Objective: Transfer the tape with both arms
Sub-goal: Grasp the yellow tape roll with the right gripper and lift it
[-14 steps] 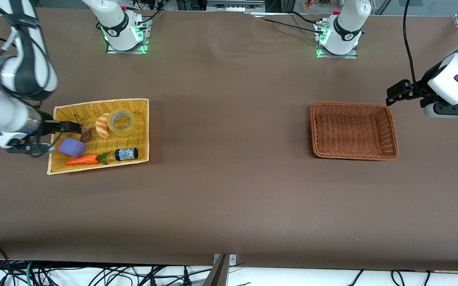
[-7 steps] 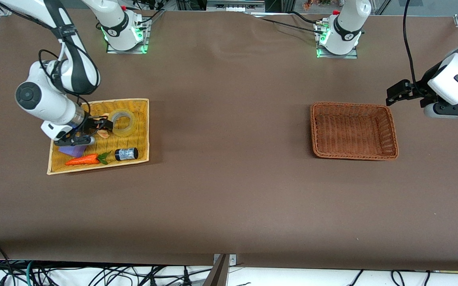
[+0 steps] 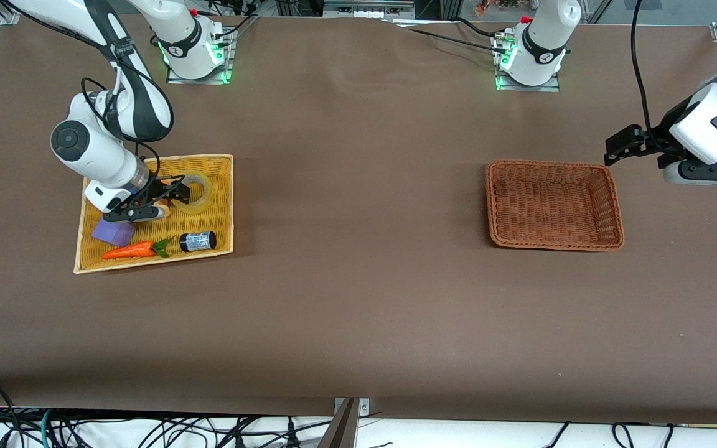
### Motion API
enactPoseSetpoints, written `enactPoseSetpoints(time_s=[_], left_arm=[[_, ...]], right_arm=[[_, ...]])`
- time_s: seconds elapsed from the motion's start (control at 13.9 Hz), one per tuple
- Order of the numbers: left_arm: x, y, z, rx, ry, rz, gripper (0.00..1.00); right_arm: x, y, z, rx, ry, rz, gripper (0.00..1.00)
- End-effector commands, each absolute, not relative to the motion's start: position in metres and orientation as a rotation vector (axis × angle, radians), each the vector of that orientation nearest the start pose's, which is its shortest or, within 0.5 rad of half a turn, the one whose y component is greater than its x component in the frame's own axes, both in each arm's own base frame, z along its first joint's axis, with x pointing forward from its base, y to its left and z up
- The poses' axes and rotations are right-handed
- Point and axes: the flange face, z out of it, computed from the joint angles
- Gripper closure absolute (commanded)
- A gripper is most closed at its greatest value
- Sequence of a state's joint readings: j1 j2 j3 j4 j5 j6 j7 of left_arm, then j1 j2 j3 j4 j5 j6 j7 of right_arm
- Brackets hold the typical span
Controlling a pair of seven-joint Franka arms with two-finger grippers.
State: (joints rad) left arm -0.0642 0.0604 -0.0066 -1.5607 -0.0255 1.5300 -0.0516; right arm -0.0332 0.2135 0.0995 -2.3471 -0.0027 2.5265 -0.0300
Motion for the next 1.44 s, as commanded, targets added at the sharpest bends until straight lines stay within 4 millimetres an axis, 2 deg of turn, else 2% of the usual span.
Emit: enactPoseSetpoints(time_s=[0.0,0.22,0.36,0.57,0.65,0.72,0.79,0.86,0.93,1.08,1.22,1.36], left_arm=[[0.565,-0.044,0.599,-3.167,0.045,0.151,0.0],[0.565,-0.044,0.599,-3.167,0.045,0.151,0.0],[0.565,-0.044,0.599,-3.167,0.045,0.151,0.0],[0.565,-0.044,0.598,-3.166,0.045,0.154,0.0],[0.565,-0.043,0.598,-3.166,0.042,0.154,0.0],[0.565,-0.043,0.598,-3.166,0.042,0.154,0.0],[0.566,-0.041,0.597,-3.166,0.04,0.156,0.0],[0.566,-0.04,0.597,-3.166,0.037,0.156,0.0],[0.566,-0.04,0.597,-3.166,0.037,0.156,0.0],[0.566,-0.041,0.599,-3.167,0.04,0.151,0.0],[0.566,-0.043,0.599,-3.167,0.045,0.151,0.0],[0.565,-0.044,0.599,-3.167,0.047,0.151,0.0]], right_arm=[[0.493,0.041,0.236,-3.123,-0.165,0.011,0.0],[0.486,0.042,0.229,-3.122,-0.201,0.003,0.0],[0.485,0.042,0.226,-3.126,-0.295,0.01,0.0],[0.484,0.042,0.224,-3.125,-0.304,0.017,0.0],[0.484,0.042,0.224,-3.125,-0.304,0.017,0.07],[0.484,0.042,0.223,-3.124,-0.304,0.022,0.22],[0.484,0.042,0.223,-3.124,-0.307,0.022,0.44],[0.484,0.042,0.222,-3.124,-0.311,0.024,0.62],[0.484,0.042,0.222,-3.122,-0.326,0.024,0.71],[0.484,0.042,0.221,-3.117,-0.366,0.026,0.82],[0.485,0.042,0.223,-3.115,-0.385,0.024,1.0],[0.488,0.043,0.227,-3.116,-0.385,0.012,1.0]])
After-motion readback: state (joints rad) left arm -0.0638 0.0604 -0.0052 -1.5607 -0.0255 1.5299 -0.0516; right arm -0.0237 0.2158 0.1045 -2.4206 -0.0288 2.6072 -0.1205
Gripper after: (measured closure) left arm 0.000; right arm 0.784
